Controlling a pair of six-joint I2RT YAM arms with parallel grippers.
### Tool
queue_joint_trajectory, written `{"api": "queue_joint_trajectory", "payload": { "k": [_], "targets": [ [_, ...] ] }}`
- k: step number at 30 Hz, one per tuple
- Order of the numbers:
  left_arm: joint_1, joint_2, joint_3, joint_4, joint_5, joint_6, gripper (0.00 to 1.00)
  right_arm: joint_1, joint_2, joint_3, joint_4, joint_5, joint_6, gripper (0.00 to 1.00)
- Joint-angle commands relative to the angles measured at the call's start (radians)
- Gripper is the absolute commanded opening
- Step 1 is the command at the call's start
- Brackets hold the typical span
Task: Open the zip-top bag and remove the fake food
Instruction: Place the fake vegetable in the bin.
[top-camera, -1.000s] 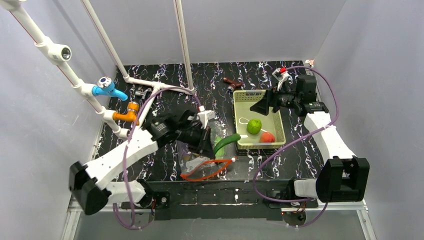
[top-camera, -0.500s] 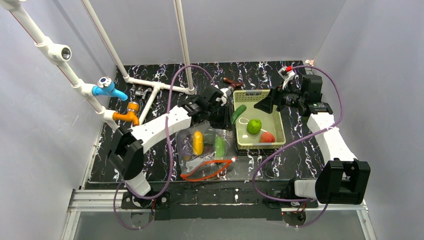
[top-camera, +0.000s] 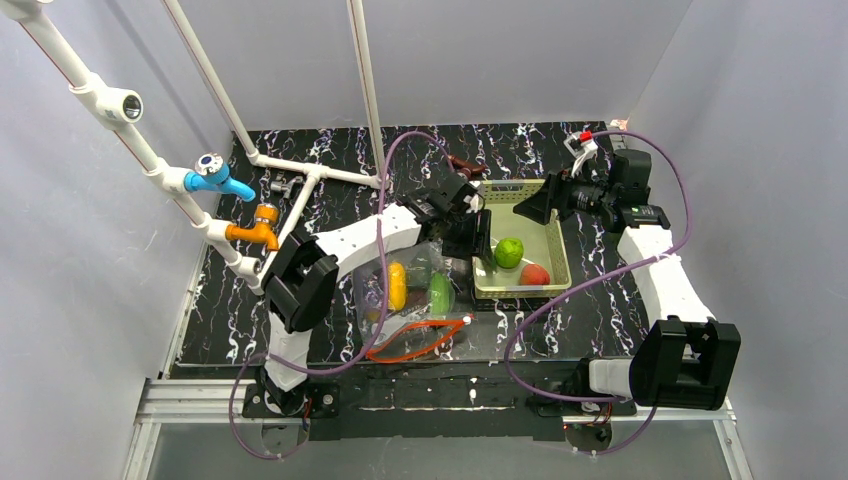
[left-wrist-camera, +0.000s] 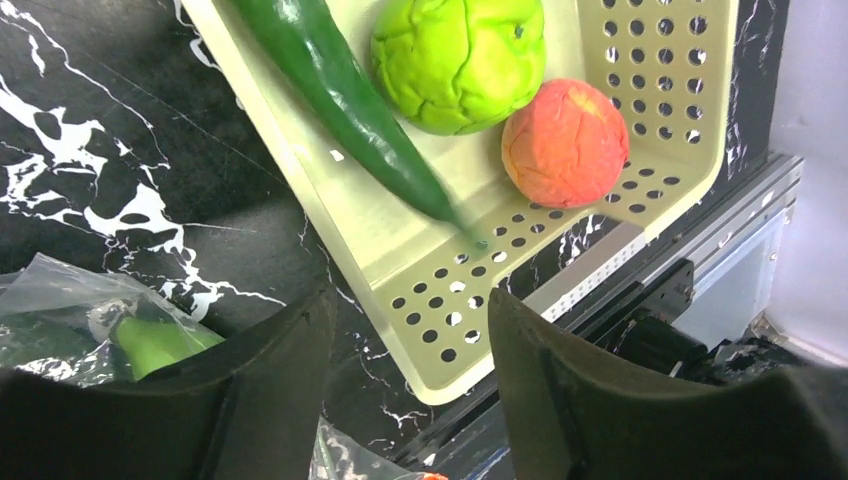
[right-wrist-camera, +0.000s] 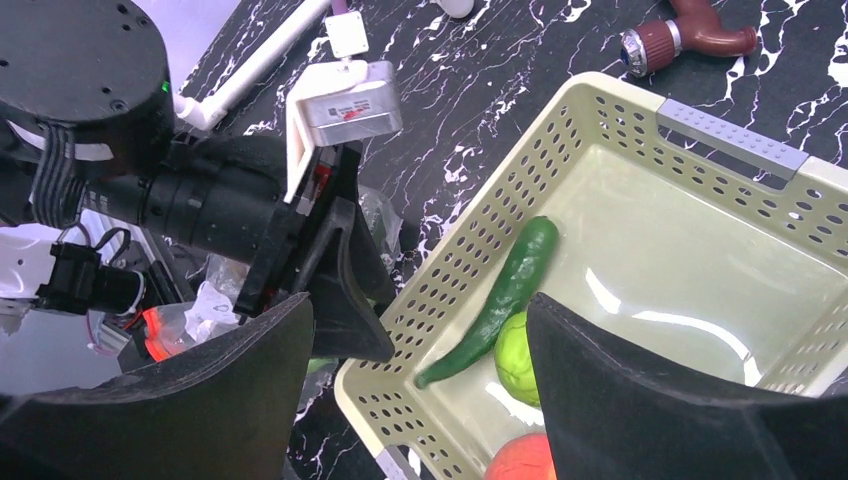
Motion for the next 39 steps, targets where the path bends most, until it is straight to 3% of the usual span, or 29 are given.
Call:
{"api": "queue_joint_trajectory", "payload": {
  "k": [1,3,4,5,6,15,20,23,27,32,36,39],
  "targets": [
    [-0.005,-0.038,0.023,-0.023,-0.002,0.0,0.6,-0.003,-0.024,0.002,0.043,-0.004,-0.001,0.84],
    [-0.005,-0.069,0.01,-0.017,-0.009,0.008,0.65,-0.003,-0.023,0.0,0.043,-0.004,-0.001,0.84],
    [-0.005,-0.089,0.001,-0.015,-0.019,0.015,0.67,-0.003,-0.023,0.0,0.044,0.441,-0.001,0.84],
    [-0.005,-0.116,-0.014,-0.013,-0.028,0.022,0.7,-0.003,-0.023,-0.001,0.045,0.024,-0.001,0.84],
    [-0.005,-0.147,-0.034,-0.005,-0.038,0.03,0.72,-0.003,-0.024,-0.002,0.045,-0.029,-0.001,0.84],
    [-0.008,-0.504,-0.298,0.054,-0.117,0.102,0.98,-0.002,-0.022,-0.011,0.057,-0.071,-0.024,0.84],
    [-0.022,-0.678,-0.423,0.04,-0.131,0.108,0.98,-0.001,-0.018,-0.014,0.063,-0.084,0.0,0.84],
    [-0.065,-0.737,-0.434,-0.049,-0.154,0.125,0.98,-0.002,-0.016,-0.017,0.066,-0.089,0.0,0.84],
    [-0.212,-0.785,-0.418,-0.201,-0.311,0.168,0.98,-0.001,-0.012,-0.019,0.069,-0.092,0.0,0.84],
    [-0.389,-0.847,-0.494,-0.271,-0.397,0.148,0.96,0.002,-0.007,-0.021,0.07,-0.094,0.0,0.84],
    [-0.538,-0.851,-0.54,-0.266,-0.423,0.112,0.93,0.006,-0.003,-0.022,0.071,-0.092,0.0,0.84],
    [-0.616,-0.813,-0.582,-0.208,-0.433,0.06,0.84,0.01,0.0,-0.022,0.07,-0.089,0.0,0.84]
  ]
}}
